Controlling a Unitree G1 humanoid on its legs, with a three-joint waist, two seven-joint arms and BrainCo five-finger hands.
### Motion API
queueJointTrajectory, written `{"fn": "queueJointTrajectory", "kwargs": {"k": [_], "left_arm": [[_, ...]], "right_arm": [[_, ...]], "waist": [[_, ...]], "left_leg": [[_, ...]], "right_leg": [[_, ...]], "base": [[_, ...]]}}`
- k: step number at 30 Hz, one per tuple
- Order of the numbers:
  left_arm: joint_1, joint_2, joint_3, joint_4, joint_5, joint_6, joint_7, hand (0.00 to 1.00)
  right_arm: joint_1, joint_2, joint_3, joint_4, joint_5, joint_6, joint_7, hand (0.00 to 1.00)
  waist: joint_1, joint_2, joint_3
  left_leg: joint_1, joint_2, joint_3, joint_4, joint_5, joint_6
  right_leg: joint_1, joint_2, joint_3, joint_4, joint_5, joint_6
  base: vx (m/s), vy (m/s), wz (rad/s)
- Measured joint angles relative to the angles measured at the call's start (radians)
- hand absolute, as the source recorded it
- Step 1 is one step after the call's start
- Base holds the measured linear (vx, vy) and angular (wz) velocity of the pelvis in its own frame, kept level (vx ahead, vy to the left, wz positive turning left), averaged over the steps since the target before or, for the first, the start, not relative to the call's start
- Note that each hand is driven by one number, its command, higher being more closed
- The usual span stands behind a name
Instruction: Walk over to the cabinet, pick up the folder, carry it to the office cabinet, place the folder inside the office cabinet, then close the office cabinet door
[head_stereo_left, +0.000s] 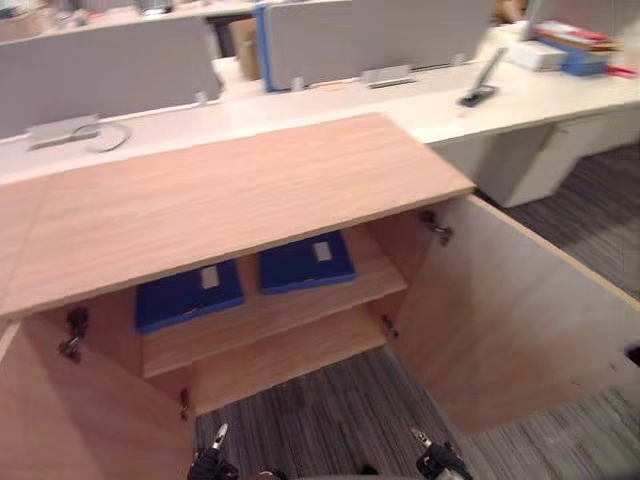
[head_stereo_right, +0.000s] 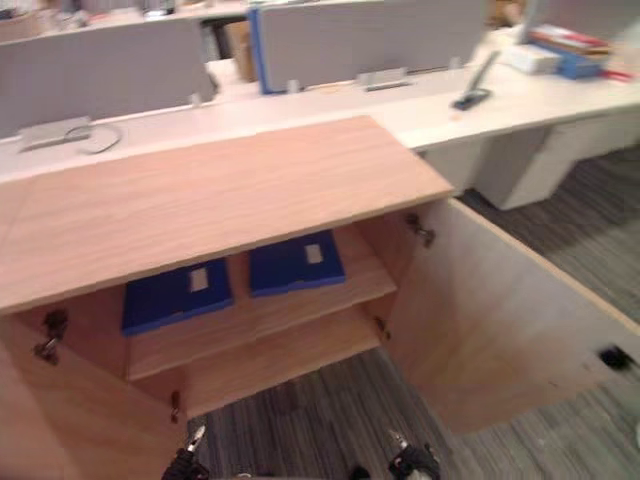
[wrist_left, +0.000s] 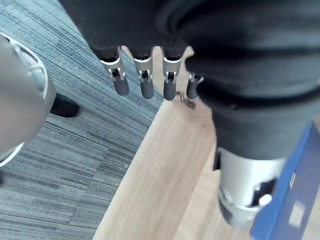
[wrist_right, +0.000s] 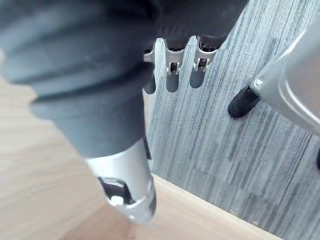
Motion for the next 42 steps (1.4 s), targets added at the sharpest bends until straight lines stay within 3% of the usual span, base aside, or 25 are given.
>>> {"fn": "queueJointTrajectory", "kwargs": {"k": [3, 5, 6, 7, 8, 9, 11, 12, 14, 18, 24, 30, 36, 42], "left_arm": [[0.014, -0.006, -0.004, -0.002, 0.009, -0.001, 0.002, 0.00], [0.040, -0.005, -0.004, -0.003, -0.001, -0.007, 0.007, 0.00], [0.043, -0.005, -0.004, -0.004, -0.006, -0.010, 0.009, 0.00], [0.051, -0.002, -0.002, -0.008, -0.015, -0.019, 0.017, 0.00], [0.052, 0.001, 0.001, -0.008, -0.014, -0.024, 0.026, 0.00], [0.048, -0.002, -0.003, 0.012, -0.014, -0.025, 0.034, 0.00], [0.047, -0.003, -0.003, 0.025, -0.017, -0.026, 0.043, 0.00], [0.046, 0.001, -0.004, 0.028, -0.020, -0.027, 0.048, 0.00], [0.047, 0.007, -0.002, 0.029, -0.036, -0.030, 0.049, 0.00], [0.049, 0.007, 0.000, 0.029, -0.069, -0.031, 0.049, 0.00], [0.048, 0.023, -0.048, -0.007, -0.077, -0.030, 0.048, 0.00], [0.061, 0.086, -0.121, -0.041, -0.074, -0.030, 0.037, 0.00], [0.086, 0.104, -0.165, -0.040, -0.073, -0.029, 0.020, 0.00], [0.107, 0.121, -0.186, -0.039, -0.072, -0.022, 0.010, 0.00]], "right_arm": [[0.025, -0.001, 0.006, -0.039, 0.003, -0.002, -0.015, 0.00], [0.043, -0.002, 0.007, -0.044, 0.030, -0.023, -0.021, 0.00], [0.046, -0.002, 0.005, -0.044, 0.042, -0.027, -0.024, 0.00], [0.052, -0.001, -0.004, -0.044, 0.052, -0.033, -0.029, 0.00], [0.054, -0.001, -0.009, -0.045, 0.072, -0.036, -0.031, 0.00], [0.050, -0.015, -0.016, -0.045, 0.088, -0.044, -0.040, 0.00], [0.046, -0.029, -0.036, -0.042, 0.123, -0.055, -0.055, 0.00], [0.057, -0.029, -0.065, -0.036, 0.149, -0.064, -0.067, 0.00], [0.062, -0.035, -0.095, -0.034, 0.181, -0.076, -0.079, 0.00], [0.042, -0.065, -0.137, -0.055, 0.202, -0.089, -0.094, 0.00], [-0.010, -0.098, -0.171, -0.226, 0.193, -0.096, -0.121, 0.00], [-0.179, -0.262, -0.137, -0.271, 0.112, -0.098, -0.128, 0.00], [-0.336, -0.388, 0.056, -0.218, 0.055, -0.098, -0.099, 0.00], [-0.477, -0.405, 0.225, -0.106, 0.015, -0.083, -0.037, 0.00]], "waist": [[-0.014, 0.010, 0.001], [-0.016, 0.009, -0.014], [-0.017, 0.007, -0.015], [-0.016, -0.015, -0.019], [-0.016, -0.033, -0.025], [-0.005, -0.012, -0.029], [-0.014, 0.006, -0.031], [-0.016, 0.000, -0.034], [-0.023, -0.007, -0.038], [-0.031, -0.003, -0.037], [-0.044, -0.003, -0.036], [-0.049, -0.005, -0.030], [-0.047, 0.000, -0.016], [-0.021, 0.000, -0.002]], "left_leg": [[0.052, 0.019, 0.095, -0.030, 0.036, 0.007], [0.086, 0.057, 0.147, -0.045, 0.055, -0.016], [0.097, 0.064, 0.161, -0.054, 0.062, -0.029], [0.122, 0.050, 0.174, -0.081, 0.069, -0.054], [0.125, 0.034, 0.155, -0.101, 0.070, -0.067], [0.120, 0.021, 0.074, -0.135, 0.070, -0.072], [0.114, 0.035, -0.006, -0.154, 0.087, -0.075], [0.120, 0.060, -0.024, -0.152, 0.094, -0.080], [0.135, 0.087, -0.014, -0.153, 0.095, -0.104], [0.146, 0.099, -0.025, -0.153, 0.096, -0.104], [0.148, 0.072, -0.048, -0.153, 0.096, -0.104], [0.145, 0.050, -0.102, -0.153, 0.090, -0.098], [0.125, 0.048, -0.154, -0.154, 0.076, -0.091], [0.110, 0.039, -0.183, -0.152, 0.077, -0.087]], "right_leg": [[-0.031, -0.096, -0.284, 0.181, -0.053, -0.024], [-0.028, -0.187, -0.457, 0.325, -0.093, -0.046], [-0.020, -0.214, -0.486, 0.346, -0.095, -0.047], [-0.011, -0.259, -0.525, 0.336, -0.093, -0.038], [-0.010, -0.243, -0.537, 0.306, -0.121, -0.004], [-0.002, -0.198, -0.527, 0.224, -0.129, 0.005], [0.008, -0.116, -0.500, 0.150, -0.108, 0.001], [0.026, -0.071, -0.489, 0.111, -0.099, -0.007], [0.043, -0.028, -0.472, 0.072, -0.093, -0.015], [0.063, 0.015, -0.424, -0.006, -0.054, -0.016], [0.083, 0.009, -0.397, -0.073, -0.012, -0.001], [0.096, -0.008, -0.396, -0.109, 0.022, 0.011], [0.098, -0.006, -0.411, -0.142, 0.058, 0.014], [0.102, -0.009, -0.425, -0.176, 0.094, 0.008]], "base": [[-0.06, -0.015, -0.72], [-0.02, -0.110, -0.70], [0.02, -0.168, -0.66], [0.05, -0.199, -0.64], [0.05, -0.247, -1.07], [0.02, -0.199, -1.03], [-0.01, -0.149, -0.89], [0.00, -0.142, -0.55], [0.05, -0.135, -0.41], [0.08, -0.045, -0.37], [0.03, 0.019, -0.12], [-0.03, -0.003, 0.03], [-0.07, -0.014, 0.07], [-0.07, -0.018, 0.09]]}}
